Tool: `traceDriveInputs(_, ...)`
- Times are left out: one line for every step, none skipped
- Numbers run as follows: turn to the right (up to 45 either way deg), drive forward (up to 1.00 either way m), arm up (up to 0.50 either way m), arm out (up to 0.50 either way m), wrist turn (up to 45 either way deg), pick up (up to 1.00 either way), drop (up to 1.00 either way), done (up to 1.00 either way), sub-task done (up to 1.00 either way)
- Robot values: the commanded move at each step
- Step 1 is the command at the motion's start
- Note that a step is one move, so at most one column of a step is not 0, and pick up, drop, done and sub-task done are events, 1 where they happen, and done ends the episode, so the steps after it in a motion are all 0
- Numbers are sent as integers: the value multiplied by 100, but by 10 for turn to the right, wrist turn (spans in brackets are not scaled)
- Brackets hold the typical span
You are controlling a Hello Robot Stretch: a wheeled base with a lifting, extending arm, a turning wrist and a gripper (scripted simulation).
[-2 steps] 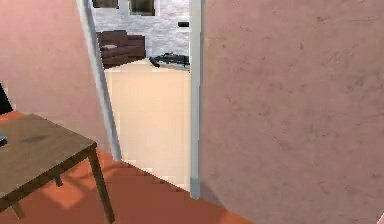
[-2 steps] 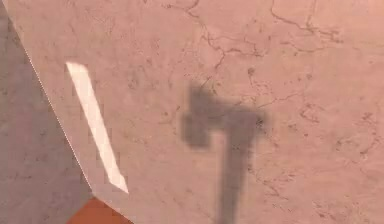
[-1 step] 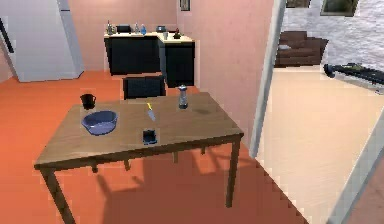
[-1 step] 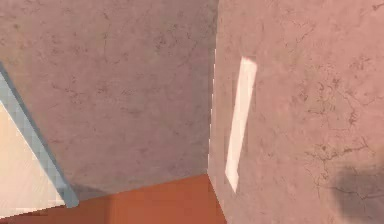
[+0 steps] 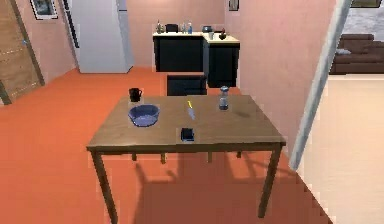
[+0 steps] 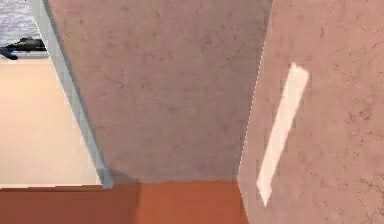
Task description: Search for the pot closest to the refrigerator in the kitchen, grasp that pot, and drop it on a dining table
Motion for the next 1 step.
traceDriveInputs(0,15,0,0,0,0,0,0,0)
